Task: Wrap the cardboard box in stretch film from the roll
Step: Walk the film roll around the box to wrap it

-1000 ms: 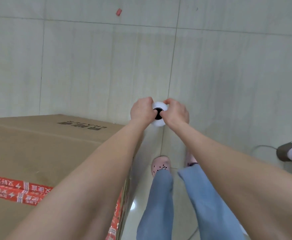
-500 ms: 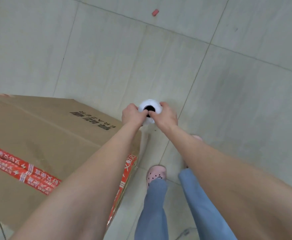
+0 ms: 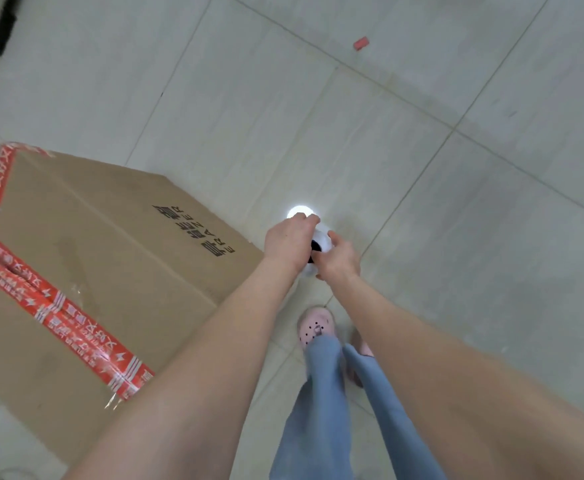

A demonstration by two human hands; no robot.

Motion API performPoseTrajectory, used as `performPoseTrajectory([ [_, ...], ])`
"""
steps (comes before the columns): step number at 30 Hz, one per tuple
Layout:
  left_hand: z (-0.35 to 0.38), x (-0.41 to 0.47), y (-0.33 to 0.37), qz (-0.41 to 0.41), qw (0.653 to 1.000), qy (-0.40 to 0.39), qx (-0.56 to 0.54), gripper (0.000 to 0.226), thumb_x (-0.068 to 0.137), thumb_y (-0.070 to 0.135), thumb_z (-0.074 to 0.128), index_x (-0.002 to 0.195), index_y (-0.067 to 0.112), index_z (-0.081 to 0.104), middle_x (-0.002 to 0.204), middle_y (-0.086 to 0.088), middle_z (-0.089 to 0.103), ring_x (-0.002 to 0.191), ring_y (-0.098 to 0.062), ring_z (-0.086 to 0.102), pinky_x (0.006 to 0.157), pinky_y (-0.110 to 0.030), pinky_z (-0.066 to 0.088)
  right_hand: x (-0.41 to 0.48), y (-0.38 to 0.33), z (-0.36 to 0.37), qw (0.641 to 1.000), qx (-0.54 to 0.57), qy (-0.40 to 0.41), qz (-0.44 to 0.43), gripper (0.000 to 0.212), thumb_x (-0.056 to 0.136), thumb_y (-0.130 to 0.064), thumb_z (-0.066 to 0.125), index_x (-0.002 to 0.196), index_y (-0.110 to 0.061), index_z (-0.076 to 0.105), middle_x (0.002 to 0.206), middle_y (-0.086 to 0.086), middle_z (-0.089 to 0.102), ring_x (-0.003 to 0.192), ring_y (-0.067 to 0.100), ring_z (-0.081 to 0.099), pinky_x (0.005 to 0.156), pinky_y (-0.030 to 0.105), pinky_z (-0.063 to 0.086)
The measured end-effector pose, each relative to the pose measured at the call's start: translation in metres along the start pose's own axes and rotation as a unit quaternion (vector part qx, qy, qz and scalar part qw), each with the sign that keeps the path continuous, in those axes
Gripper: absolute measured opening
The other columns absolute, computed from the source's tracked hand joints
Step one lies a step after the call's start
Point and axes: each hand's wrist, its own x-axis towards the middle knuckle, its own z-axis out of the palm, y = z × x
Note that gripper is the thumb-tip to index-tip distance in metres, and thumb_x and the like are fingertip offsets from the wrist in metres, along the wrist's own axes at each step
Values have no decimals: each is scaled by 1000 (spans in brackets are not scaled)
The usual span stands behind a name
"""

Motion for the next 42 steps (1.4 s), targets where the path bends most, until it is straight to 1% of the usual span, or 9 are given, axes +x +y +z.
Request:
performPoseTrajectory([
  [9,-11,16,-1,17,998,-27,47,22,78,4,49,95,9,60,95,-10,62,89,-29,59,60,-30,34,8,-10,-2,998,-46,44,13,37,79,-18,62,115,-14,53,103,6,63,92,26,61,80,39,53],
  [15,-19,25,-25,-92,991,26,-96,22,81,9,52,101,6,59,100,-12,62,89,-32,59,63,-31,40,15,-47,2,987,-123,86,-60,32,78,-16,61,108,-15,49,91,-2,53,81,20,51,63,28,36],
  [18,-25,36,-40,-193,958,46,-208,14,80,16,55,93,11,58,96,-9,63,87,-30,58,63,-30,40,22,-72,10,979,-140,91,-119,35,78,-12,59,111,-17,48,82,-11,46,79,17,50,56,24,32],
  [21,-28,44,-51,-268,902,74,-329,10,77,20,56,83,15,51,90,-6,61,80,-28,60,58,-30,44,27,-92,20,980,-97,94,-146,45,78,-10,58,121,-18,47,94,-11,48,84,15,51,66,24,37],
  [26,-31,44,-71,-344,834,69,-425,21,77,30,55,89,13,51,93,-10,66,82,-31,67,72,-39,56,29,-108,39,990,-103,47,-83,41,82,-24,59,121,-19,49,98,-2,56,81,20,54,63,28,39],
  [31,-44,53,-92,-291,898,48,-327,25,83,28,58,98,10,49,102,-11,62,86,-28,57,65,-33,44,33,-127,53,987,-115,59,-97,28,80,-21,56,108,-17,55,79,-5,52,65,14,50,48,24,32],
  [35,-60,64,-98,-120,976,79,-163,40,85,14,53,124,18,48,115,-6,57,100,-28,57,74,-34,43,32,-134,56,977,-175,62,-106,26,80,-17,51,105,-22,55,90,0,61,78,22,59,60,29,44],
  [38,-70,73,-95,-65,989,70,-111,29,83,14,50,111,17,58,105,-7,61,96,-29,59,70,-33,43,35,-143,53,962,-228,74,-131,24,83,-17,50,105,-22,54,90,0,61,79,22,56,62,31,42],
  [42,-73,74,-107,-108,980,97,-138,25,80,6,47,102,10,57,96,-11,61,87,-32,59,61,-33,38,34,-158,60,949,-263,79,-156,26,83,-15,51,109,-20,53,95,1,62,84,23,57,67,32,45],
])
